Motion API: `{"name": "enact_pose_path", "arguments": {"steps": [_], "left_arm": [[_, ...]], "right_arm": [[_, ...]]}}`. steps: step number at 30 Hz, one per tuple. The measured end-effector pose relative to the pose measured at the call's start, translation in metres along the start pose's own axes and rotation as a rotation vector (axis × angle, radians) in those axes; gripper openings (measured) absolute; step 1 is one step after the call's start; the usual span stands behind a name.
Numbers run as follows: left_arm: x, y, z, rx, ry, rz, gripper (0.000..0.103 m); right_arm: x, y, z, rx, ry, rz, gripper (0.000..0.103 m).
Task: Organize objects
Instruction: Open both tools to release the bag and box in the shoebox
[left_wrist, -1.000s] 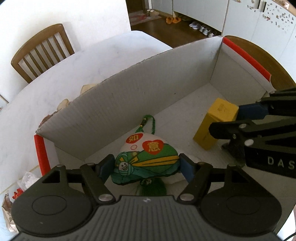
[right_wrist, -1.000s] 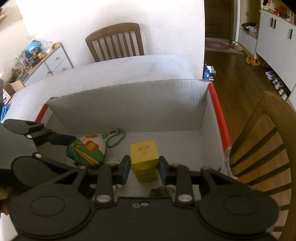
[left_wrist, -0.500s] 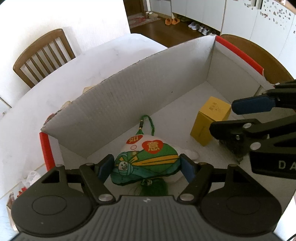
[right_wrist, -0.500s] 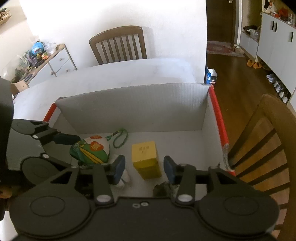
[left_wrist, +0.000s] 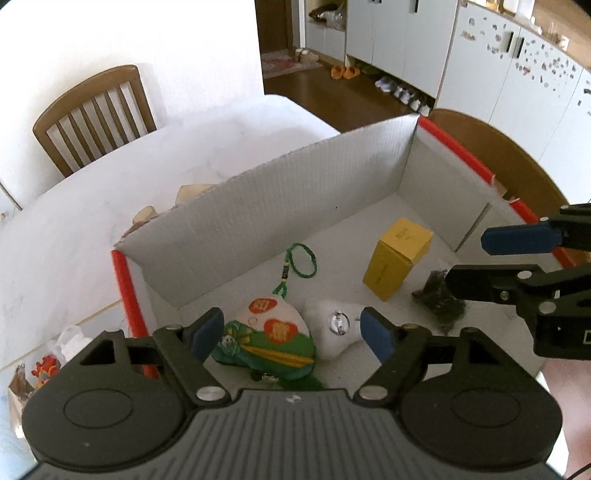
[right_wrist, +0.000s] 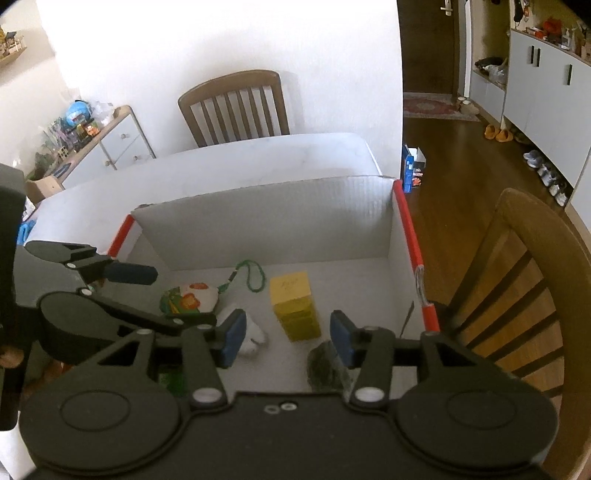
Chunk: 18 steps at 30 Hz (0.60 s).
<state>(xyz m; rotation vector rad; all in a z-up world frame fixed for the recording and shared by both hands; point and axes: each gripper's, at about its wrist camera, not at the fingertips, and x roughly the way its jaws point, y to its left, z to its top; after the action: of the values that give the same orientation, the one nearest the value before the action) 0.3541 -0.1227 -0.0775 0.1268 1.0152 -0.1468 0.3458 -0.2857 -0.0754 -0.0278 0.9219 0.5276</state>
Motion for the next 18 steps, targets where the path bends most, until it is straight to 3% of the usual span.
{"name": "enact_pose_path", "arguments": {"steps": [5, 8, 12, 18], "left_arm": [[-0.019, 0.004, -0.008, -0.023, -0.035, -0.017, 0.081], [-0.031, 0.009, -0.013, -0.041, -0.063, -0.032, 0.081], [-0.048, 0.012, -0.019, -0.052, -0.098, -0.050, 0.087], [-0.071, 0.022, -0.028, -0.066, -0.154, -0.109, 0.087]], "right_arm": [[-0.013, 0.006, -0.003, -0.011, -0.017, 0.006, 0.050], [-0.022, 0.011, -0.005, -0.019, -0.034, 0.009, 0.060], [-0.032, 0.018, -0.009, -0.018, -0.049, 0.017, 0.062], [-0.047, 0.032, -0.015, -0.006, -0.069, 0.028, 0.066]]}}
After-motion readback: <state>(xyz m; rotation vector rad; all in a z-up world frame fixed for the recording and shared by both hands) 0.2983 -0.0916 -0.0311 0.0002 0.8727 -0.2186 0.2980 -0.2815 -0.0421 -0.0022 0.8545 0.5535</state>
